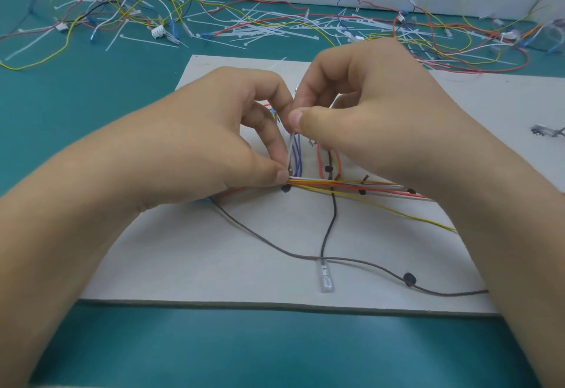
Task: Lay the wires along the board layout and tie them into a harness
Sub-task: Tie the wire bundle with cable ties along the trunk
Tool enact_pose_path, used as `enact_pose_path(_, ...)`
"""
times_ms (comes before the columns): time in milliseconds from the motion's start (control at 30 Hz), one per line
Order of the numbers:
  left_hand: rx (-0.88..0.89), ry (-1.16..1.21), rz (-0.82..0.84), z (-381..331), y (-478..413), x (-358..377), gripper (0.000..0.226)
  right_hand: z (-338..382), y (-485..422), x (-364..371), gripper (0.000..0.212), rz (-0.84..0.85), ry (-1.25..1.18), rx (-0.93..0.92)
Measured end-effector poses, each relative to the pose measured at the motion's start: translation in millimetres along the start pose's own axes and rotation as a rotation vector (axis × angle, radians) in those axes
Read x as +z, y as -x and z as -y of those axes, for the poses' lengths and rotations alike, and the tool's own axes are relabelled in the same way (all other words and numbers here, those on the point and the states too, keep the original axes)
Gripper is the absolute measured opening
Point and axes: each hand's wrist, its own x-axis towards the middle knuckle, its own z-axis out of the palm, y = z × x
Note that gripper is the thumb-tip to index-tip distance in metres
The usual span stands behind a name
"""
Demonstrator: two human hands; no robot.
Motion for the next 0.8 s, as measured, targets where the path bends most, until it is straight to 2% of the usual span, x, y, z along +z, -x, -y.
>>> enact_pose_path(200,-0.023,-0.004,0.001,1.7,-1.1,-1.0,0.042,-5.1,-2.4,-2.1,0.015,0.019,0.013,0.077)
enact_pose_path(433,-0.040,-0.012,0.009,2.6,-1.4,-2.7,0.044,-8.2,-4.3,-3.9,0.032,0.023,0.073,0.104)
enact_pose_path(567,-0.037,-0.011,0.014,2.6,-1.6,-2.6,0.045,-8.3,-3.7,-2.6,0.027,0.040,0.096,0.063)
enact_pose_path(800,-0.037,-0.003,0.044,2.9,-3.2,-3.6,0.046,-4.4,-0.2,5.5,0.022,-0.067,0.062,-0.066)
